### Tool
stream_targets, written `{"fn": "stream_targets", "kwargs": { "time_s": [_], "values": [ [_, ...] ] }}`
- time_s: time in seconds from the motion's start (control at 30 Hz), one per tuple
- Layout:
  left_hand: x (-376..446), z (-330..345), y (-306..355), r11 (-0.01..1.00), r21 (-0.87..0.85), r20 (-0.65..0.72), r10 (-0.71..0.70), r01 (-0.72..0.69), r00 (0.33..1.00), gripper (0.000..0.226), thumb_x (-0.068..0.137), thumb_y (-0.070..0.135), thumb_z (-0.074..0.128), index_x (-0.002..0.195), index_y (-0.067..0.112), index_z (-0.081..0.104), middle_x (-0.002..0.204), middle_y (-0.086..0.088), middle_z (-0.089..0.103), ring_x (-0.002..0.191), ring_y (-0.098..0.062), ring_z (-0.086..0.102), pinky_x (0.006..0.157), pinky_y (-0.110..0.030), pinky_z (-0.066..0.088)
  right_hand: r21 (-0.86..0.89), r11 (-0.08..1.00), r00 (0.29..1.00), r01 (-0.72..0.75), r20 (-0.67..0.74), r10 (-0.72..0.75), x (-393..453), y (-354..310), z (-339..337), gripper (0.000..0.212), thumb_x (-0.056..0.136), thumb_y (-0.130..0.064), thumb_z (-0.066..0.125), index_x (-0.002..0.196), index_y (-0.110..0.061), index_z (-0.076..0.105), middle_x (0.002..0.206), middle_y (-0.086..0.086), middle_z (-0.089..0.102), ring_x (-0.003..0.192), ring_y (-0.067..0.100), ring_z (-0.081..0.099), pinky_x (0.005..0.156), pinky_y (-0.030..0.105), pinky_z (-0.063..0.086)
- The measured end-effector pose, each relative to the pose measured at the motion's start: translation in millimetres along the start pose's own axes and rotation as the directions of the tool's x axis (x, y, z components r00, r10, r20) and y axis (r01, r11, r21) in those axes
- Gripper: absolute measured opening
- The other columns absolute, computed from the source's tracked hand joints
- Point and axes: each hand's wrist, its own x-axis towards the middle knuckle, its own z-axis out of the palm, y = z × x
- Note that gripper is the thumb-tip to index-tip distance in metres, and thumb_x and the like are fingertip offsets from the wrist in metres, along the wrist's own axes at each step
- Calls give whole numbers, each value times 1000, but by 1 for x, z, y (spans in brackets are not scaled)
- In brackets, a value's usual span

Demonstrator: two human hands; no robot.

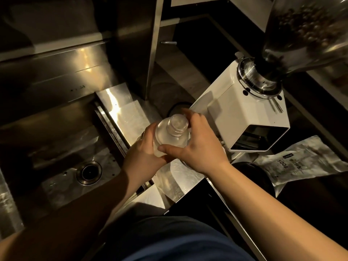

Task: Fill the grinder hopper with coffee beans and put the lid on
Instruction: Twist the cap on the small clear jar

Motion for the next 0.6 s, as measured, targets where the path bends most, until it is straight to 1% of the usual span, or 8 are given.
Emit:
{"fn": "stream_targets", "kwargs": {
  "time_s": [0.07, 0.13, 0.23, 0.33, 0.4, 0.5, 0.53, 0.6],
  "values": [
    [0, -1, 2, 1000, 10, 5, -1, 1, 1000, 96, 76, 35, 94, 153, 43, 36, 143, 11, 61, 127, -14, 62, 100, -33, 53, 90, 995, 997, 34, 69, -40, 1, 0, -4, 113, 73, -50, 98, 164, -25, 35, 159, -3, 49, 145, 16, 50, 117, 37, 48],
    [2, -1, 3, 1000, 13, 3, 6, -6, 1000, 95, 76, 36, 93, 152, 41, 38, 141, 11, 61, 127, -16, 62, 102, -38, 55, 162, 984, 985, 78, 137, -101, 0, 8, -10, 110, 79, -38, 95, 166, -24, 31, 164, -3, 47, 149, 16, 50, 123, 38, 45],
    [3, -1, 3, 1000, 13, 14, 13, -14, 1000, 94, 74, 44, 93, 150, 43, 39, 138, 13, 62, 125, -14, 63, 101, -44, 57, 147, 984, 984, 104, 130, -124, 0, 15, -12, 102, 78, -46, 91, 162, -25, 38, 157, -3, 56, 142, 18, 57, 118, 47, 50],
    [2, -3, 3, 1000, 1, 21, 13, -13, 1000, 93, 74, 41, 93, 149, 46, 38, 138, 15, 62, 125, -13, 63, 101, -44, 57, 40, 998, 999, 40, 8, -41, 3, 5, -4, 114, 66, -65, 92, 159, -27, 40, 150, -4, 57, 137, 20, 57, 110, 48, 53],
    [2, -4, 3, 1000, -5, 22, 15, -15, 1000, 92, 75, 34, 92, 148, 47, 39, 136, 15, 63, 123, -12, 64, 100, -43, 58, 45, 998, 999, 32, 23, -33, 2, -1, -1, 120, 68, -60, 96, 164, -28, 31, 157, -2, 51, 143, 21, 52, 114, 43, 50],
    [3, -5, 3, 1000, 17, 19, 23, -23, 1000, 92, 75, 31, 92, 149, 45, 39, 135, 13, 64, 122, -14, 65, 99, -43, 57, 205, 975, 980, 80, 160, -114, -1, 7, -7, 115, 80, -36, 96, 169, -29, 23, 160, -10, 47, 146, 12, 52, 118, 31, 45],
    [3, -5, 3, 1000, 20, 18, 24, -24, 1000, 93, 74, 33, 92, 149, 44, 39, 135, 13, 64, 122, -14, 65, 99, -43, 57, 227, 969, 976, 94, 170, -134, -2, 11, -10, 110, 82, -34, 94, 168, -28, 26, 158, -11, 50, 145, 12, 54, 119, 33, 46],
    [2, -5, 5, 999, 26, 18, 22, -23, 1000, 93, 74, 35, 93, 149, 45, 38, 134, 14, 64, 121, -13, 64, 99, -41, 57, 204, 973, 984, 107, 119, -133, -2, 14, -10, 102, 80, -41, 91, 164, -27, 34, 156, -8, 56, 141, 15, 58, 118, 41, 50]
  ]
}}
